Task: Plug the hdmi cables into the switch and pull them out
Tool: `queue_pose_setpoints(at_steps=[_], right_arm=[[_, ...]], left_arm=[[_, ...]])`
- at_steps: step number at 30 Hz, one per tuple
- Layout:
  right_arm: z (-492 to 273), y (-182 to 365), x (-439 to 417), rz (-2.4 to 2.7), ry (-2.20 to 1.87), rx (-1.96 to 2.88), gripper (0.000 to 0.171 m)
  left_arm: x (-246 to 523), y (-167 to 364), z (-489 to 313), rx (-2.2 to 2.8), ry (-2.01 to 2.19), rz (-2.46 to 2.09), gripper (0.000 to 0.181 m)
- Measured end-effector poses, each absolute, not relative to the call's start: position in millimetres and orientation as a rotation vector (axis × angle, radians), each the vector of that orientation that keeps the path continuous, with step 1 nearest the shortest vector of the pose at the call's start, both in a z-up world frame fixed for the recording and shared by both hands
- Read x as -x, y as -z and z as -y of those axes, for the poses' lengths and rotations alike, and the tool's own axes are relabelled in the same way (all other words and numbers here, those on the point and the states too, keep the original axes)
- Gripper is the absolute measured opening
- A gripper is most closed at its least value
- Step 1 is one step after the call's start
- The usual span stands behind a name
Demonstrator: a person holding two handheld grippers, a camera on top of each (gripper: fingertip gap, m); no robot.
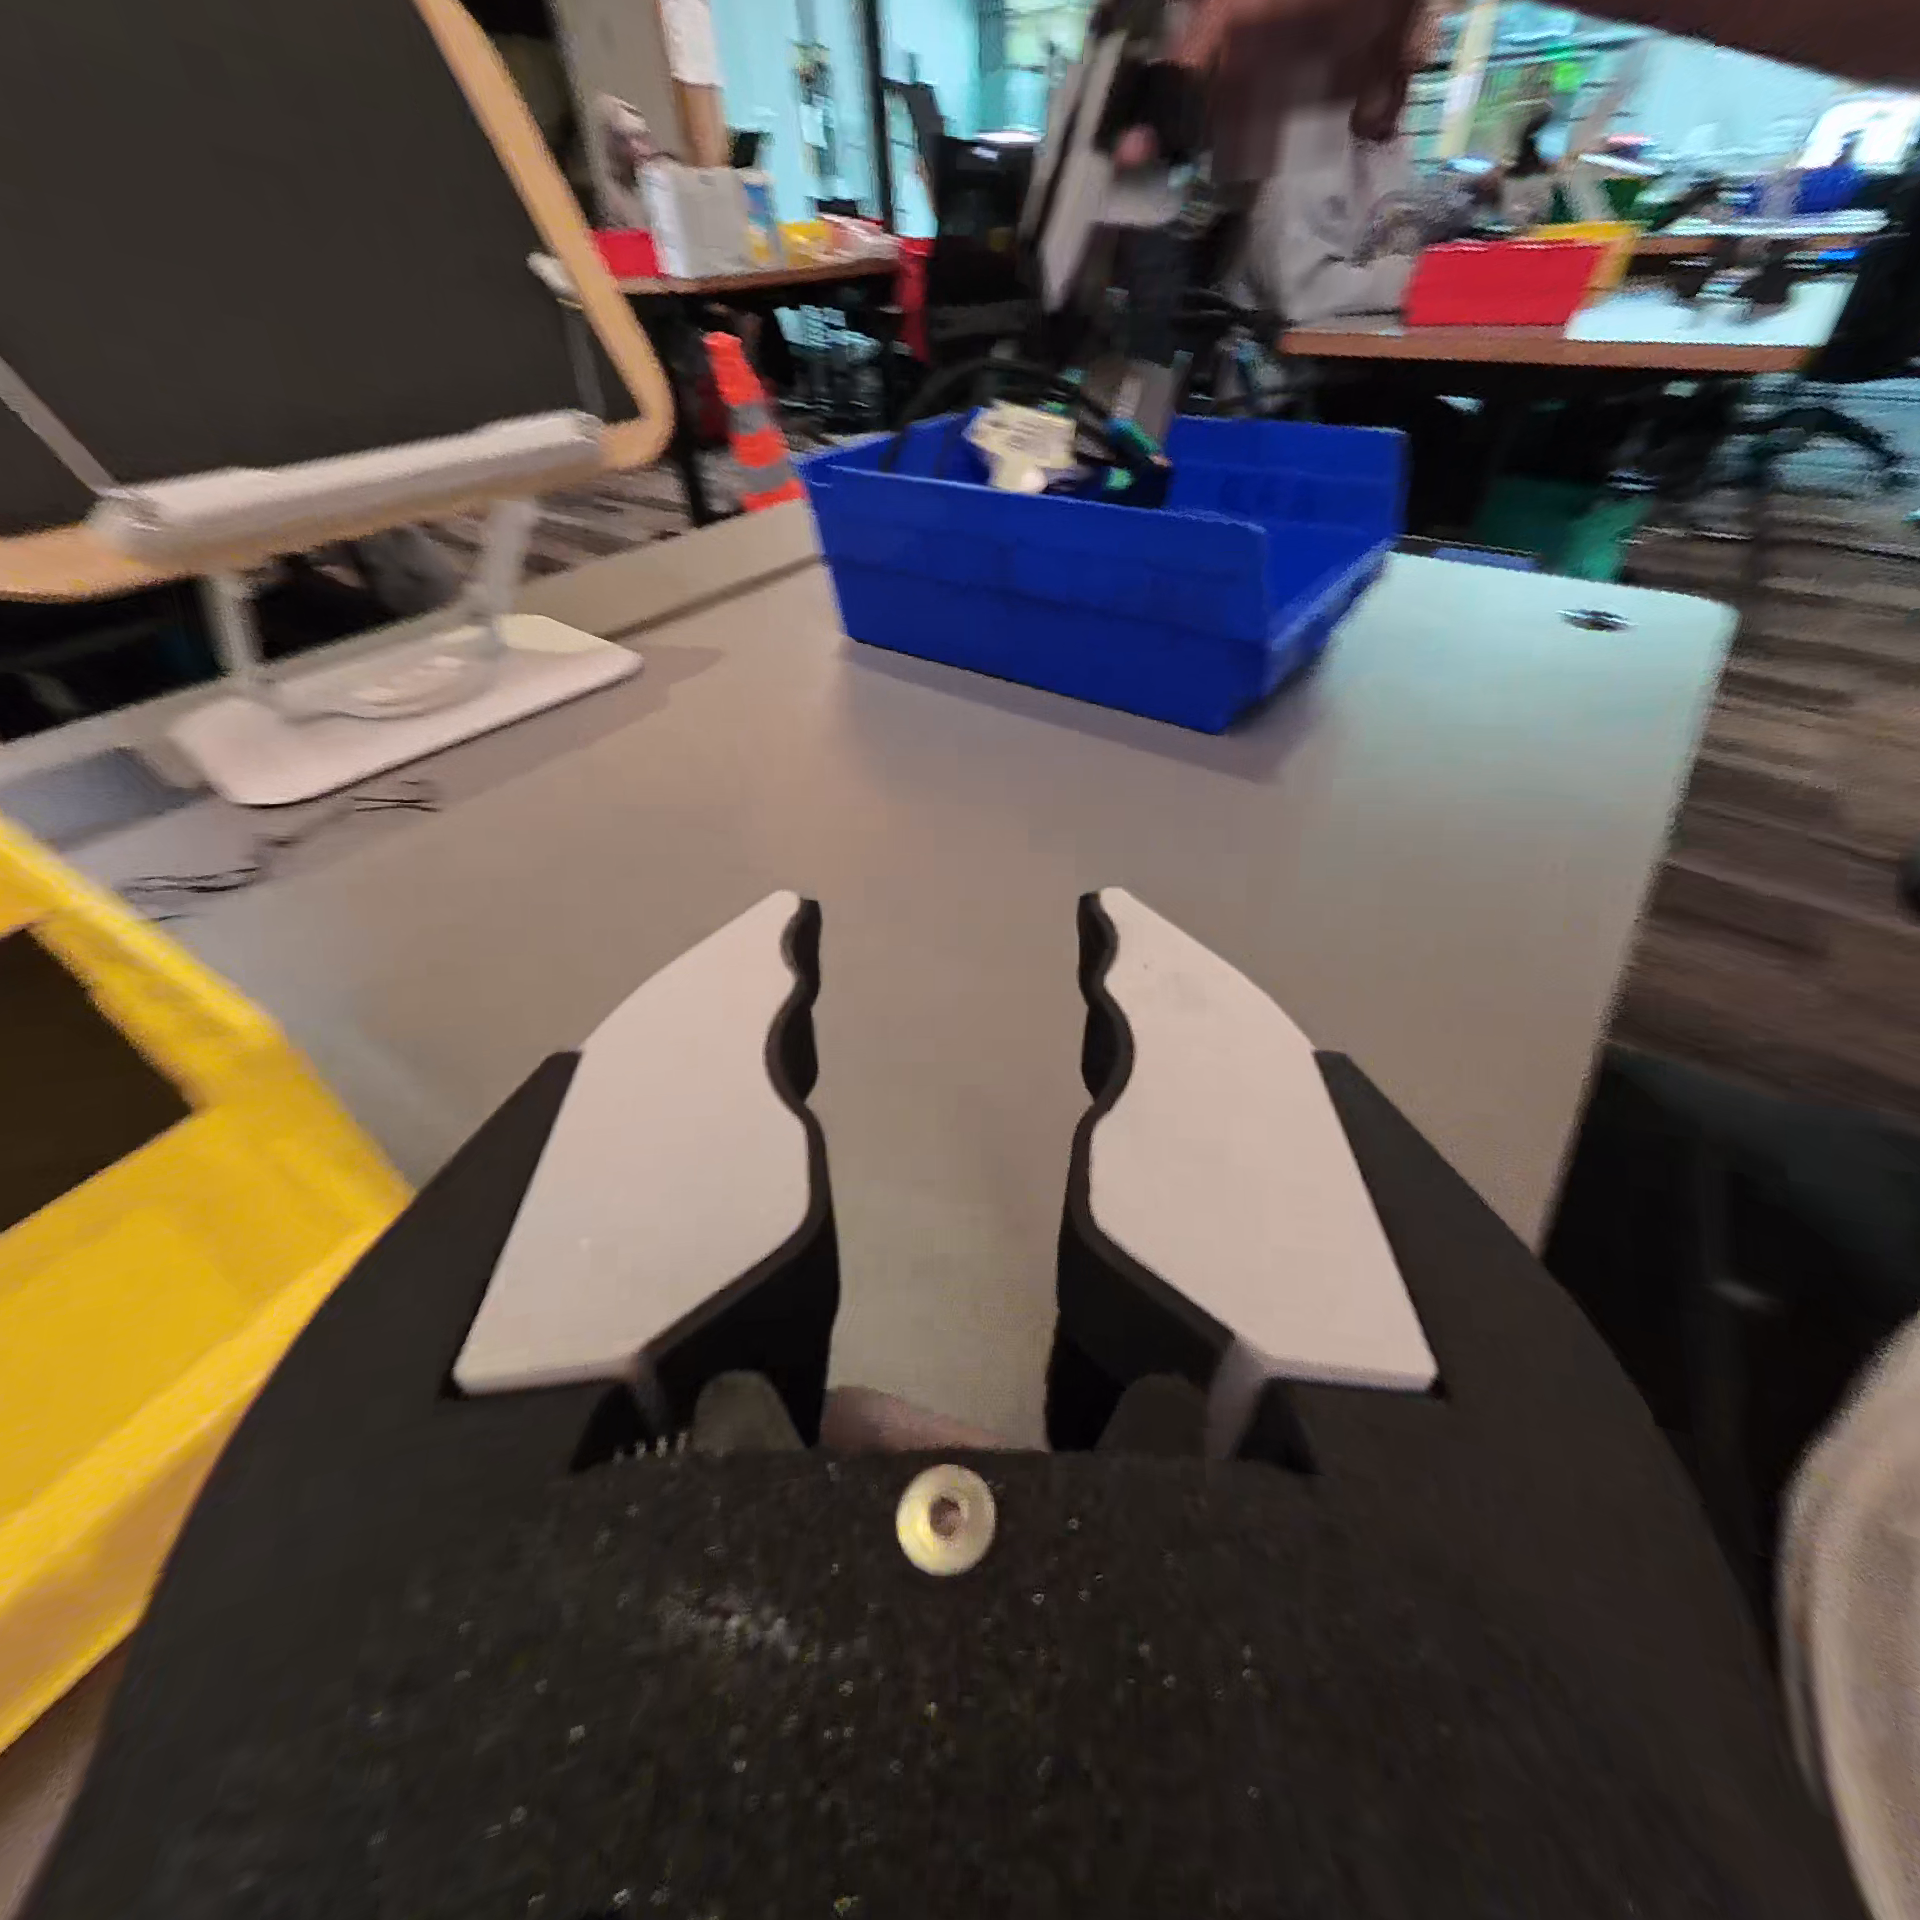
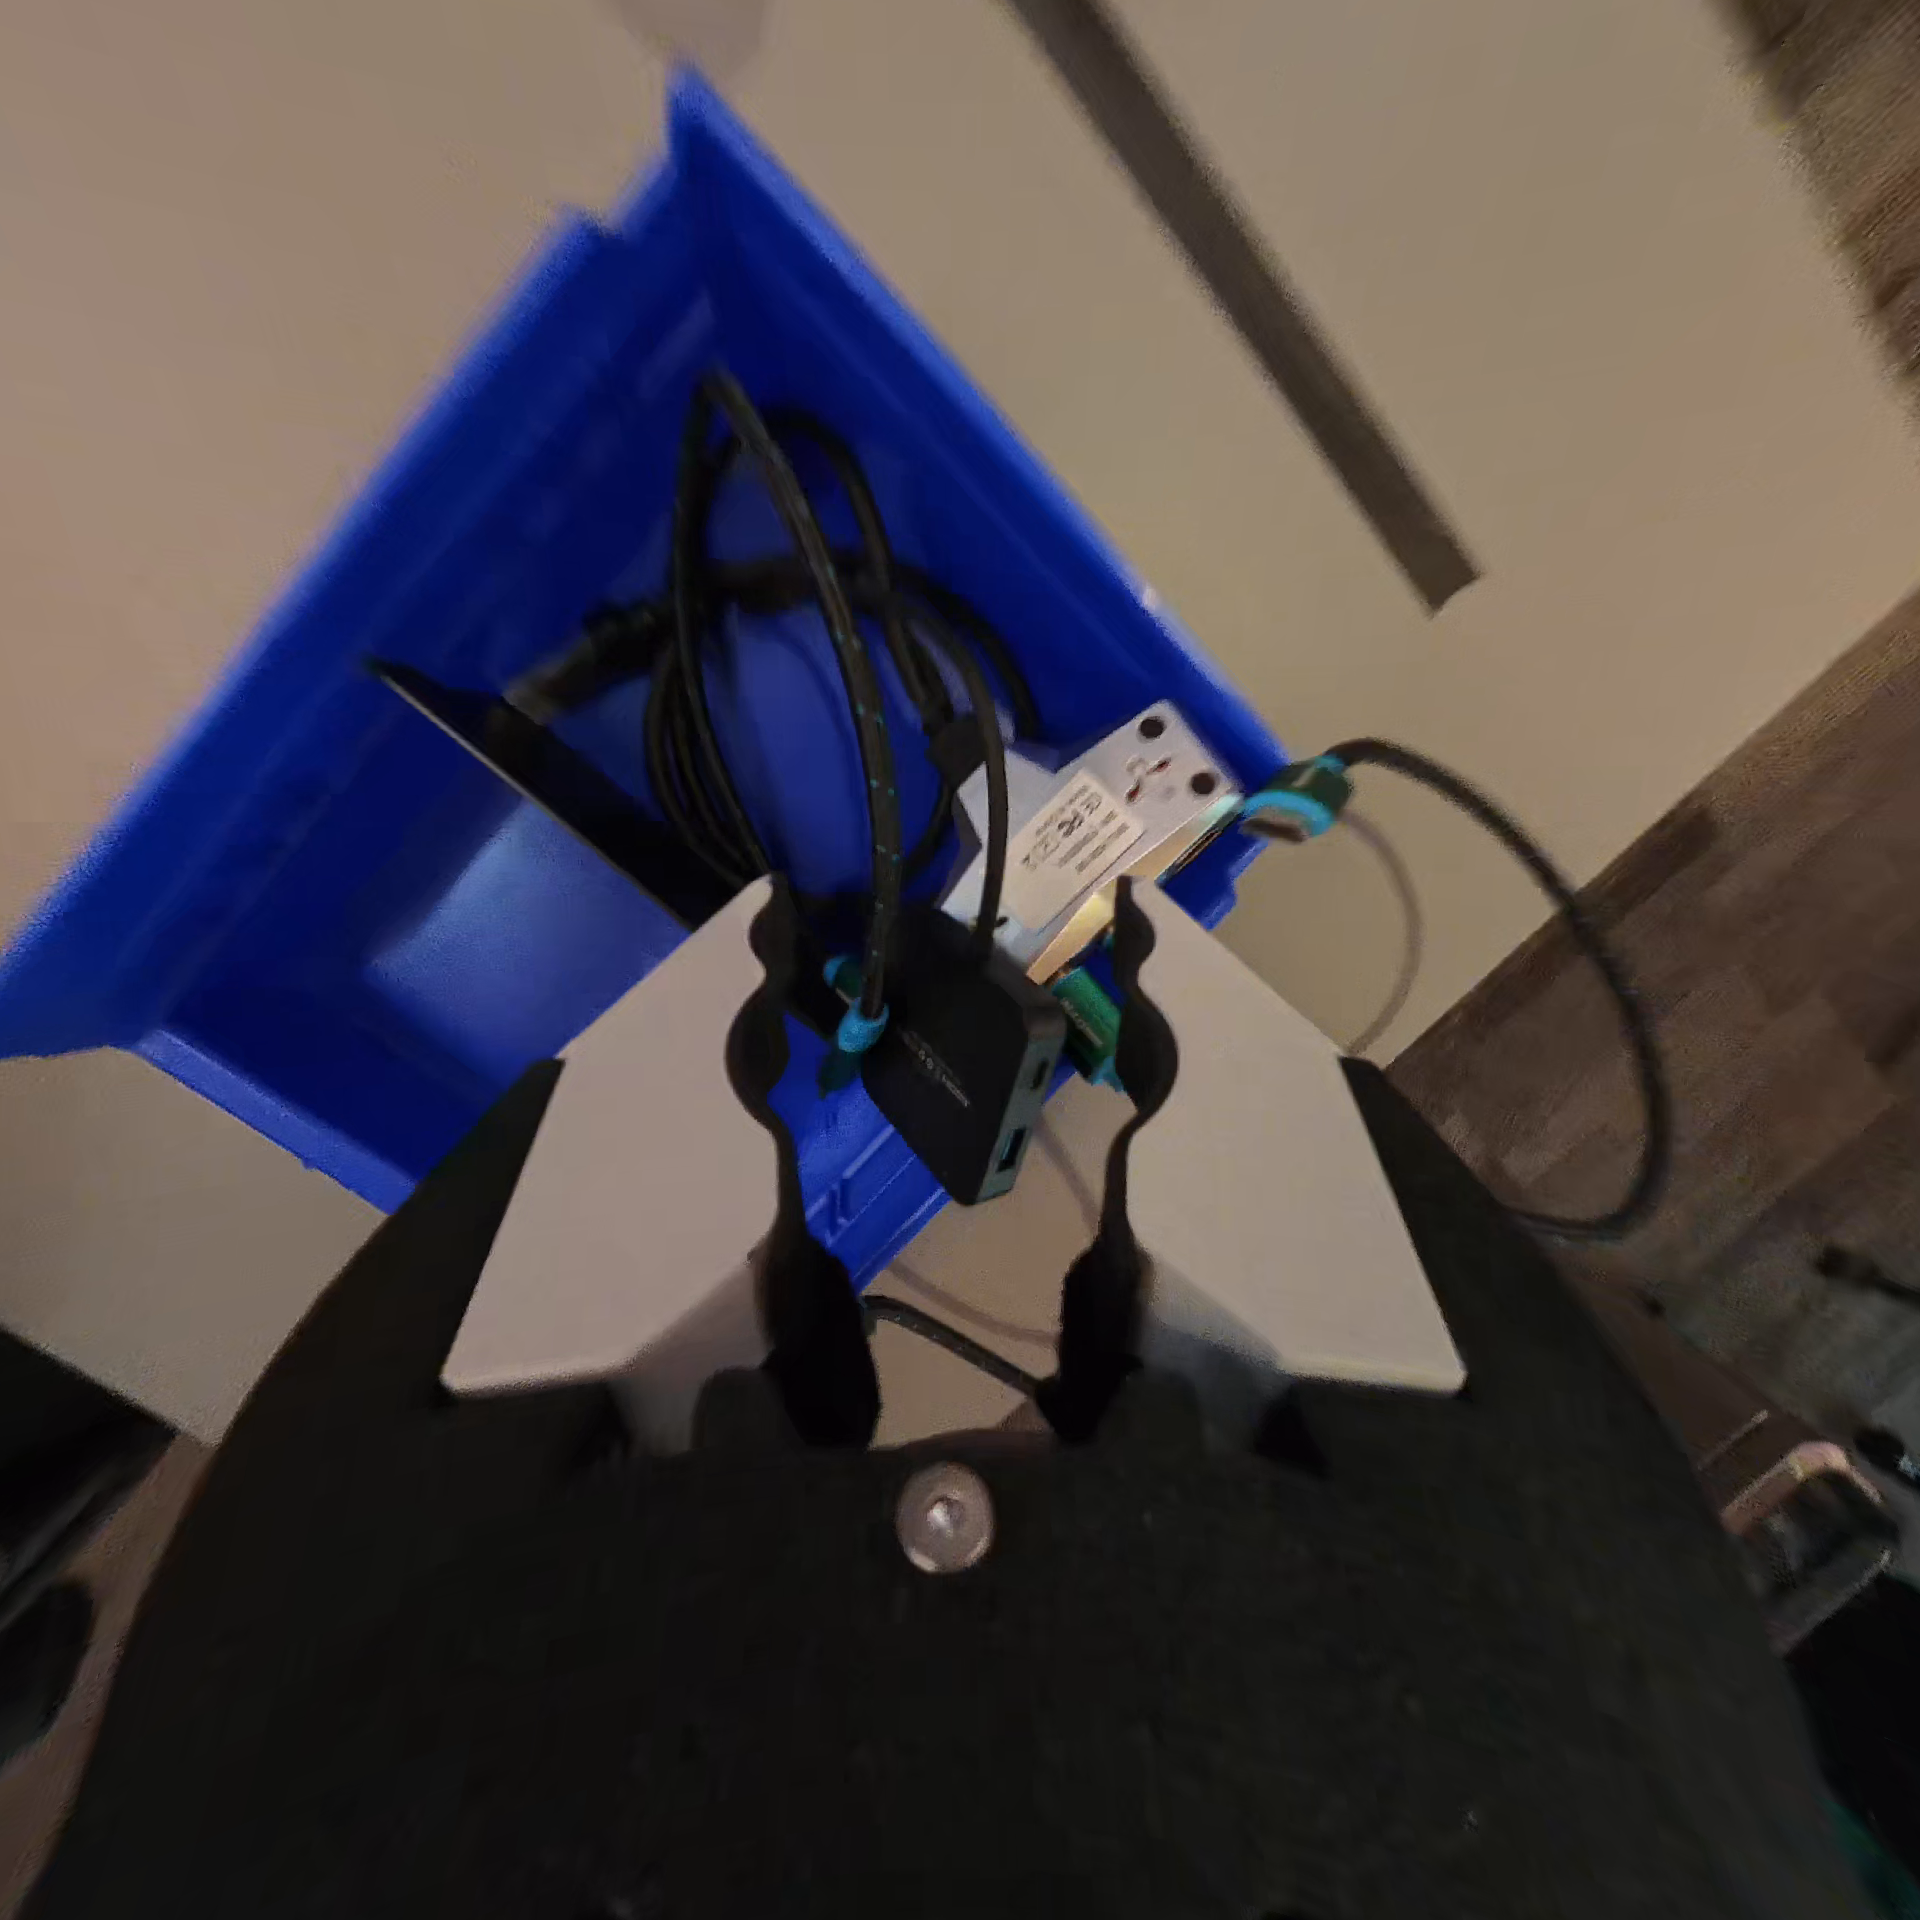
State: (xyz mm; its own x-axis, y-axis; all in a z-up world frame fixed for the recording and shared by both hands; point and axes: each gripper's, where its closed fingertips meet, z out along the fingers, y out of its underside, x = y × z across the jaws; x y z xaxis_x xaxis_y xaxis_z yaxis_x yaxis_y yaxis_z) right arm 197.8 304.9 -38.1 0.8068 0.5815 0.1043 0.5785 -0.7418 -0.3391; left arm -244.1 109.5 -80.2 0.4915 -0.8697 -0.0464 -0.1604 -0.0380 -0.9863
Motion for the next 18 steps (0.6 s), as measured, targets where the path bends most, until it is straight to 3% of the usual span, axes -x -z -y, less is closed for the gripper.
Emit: queue_pose_setpoints(at_steps=[6,9,12,18], right_arm=[[-282,-89,-161,0.551,-0.025,2.049,0.060],[-238,-109,-144,0.408,-0.062,1.805,0.060],[-196,-84,-138,0.304,0.002,1.702,0.059],[-131,39,-120,0.002,-0.062,1.820,0.052]], left_arm=[[298,57,-132,1.473,0.418,-0.713,0.054],[327,57,-135,1.538,0.396,-0.611,0.051],[361,63,-141,1.618,0.341,-0.512,0.047],[423,76,-159,1.687,0.152,-0.388,0.030]])
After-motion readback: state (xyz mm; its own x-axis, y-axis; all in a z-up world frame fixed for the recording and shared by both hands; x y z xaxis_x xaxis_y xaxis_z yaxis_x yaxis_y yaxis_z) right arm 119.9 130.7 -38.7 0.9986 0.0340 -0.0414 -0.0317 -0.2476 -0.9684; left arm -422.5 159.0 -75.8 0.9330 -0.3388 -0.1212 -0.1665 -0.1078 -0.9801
